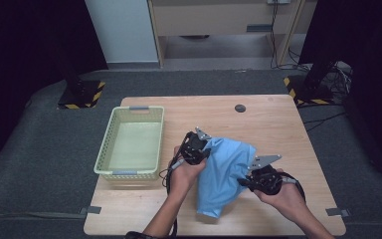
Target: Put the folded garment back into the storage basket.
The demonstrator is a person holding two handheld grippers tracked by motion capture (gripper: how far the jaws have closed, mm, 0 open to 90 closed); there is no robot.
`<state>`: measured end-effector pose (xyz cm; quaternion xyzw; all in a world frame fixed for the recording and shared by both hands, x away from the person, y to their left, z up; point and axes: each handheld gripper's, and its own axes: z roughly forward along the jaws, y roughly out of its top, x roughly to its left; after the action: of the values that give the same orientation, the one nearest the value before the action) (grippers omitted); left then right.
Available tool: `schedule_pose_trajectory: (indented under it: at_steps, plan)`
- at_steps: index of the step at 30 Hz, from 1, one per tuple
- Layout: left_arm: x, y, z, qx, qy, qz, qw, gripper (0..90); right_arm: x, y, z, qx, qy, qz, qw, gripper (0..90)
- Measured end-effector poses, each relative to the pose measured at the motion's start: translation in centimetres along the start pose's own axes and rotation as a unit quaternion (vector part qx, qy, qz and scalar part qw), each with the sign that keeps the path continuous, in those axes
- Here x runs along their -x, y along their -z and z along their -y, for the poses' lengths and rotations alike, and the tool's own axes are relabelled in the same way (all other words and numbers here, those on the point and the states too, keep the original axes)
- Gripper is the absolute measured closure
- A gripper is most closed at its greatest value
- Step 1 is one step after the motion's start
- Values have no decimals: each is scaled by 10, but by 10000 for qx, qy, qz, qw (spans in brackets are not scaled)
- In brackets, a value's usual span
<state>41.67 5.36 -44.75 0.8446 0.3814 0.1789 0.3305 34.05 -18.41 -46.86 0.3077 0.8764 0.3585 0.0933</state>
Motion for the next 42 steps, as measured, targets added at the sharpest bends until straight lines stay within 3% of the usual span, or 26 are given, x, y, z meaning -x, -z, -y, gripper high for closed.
schedule_pose_trajectory:
  at_steps: [17, 28, 34, 42]
  plan:
    - [-13, 17, -16, -34, 31, 17, 10000, 793, 1, 6, -19, 78, 16, -102, 9999, 845]
    - [-26, 28, -36, 27, -42, 83, 10000, 794, 2, 12, -35, 167, 79, -109, 9998, 846]
    - [-30, 29, -38, 58, -104, 55, 9999, 794, 3, 8, -39, 208, 103, -90, 9997, 846]
    - [-35, 30, -36, 108, -41, 57, 9999, 795, 3, 8, -44, 175, 161, -47, 9997, 846]
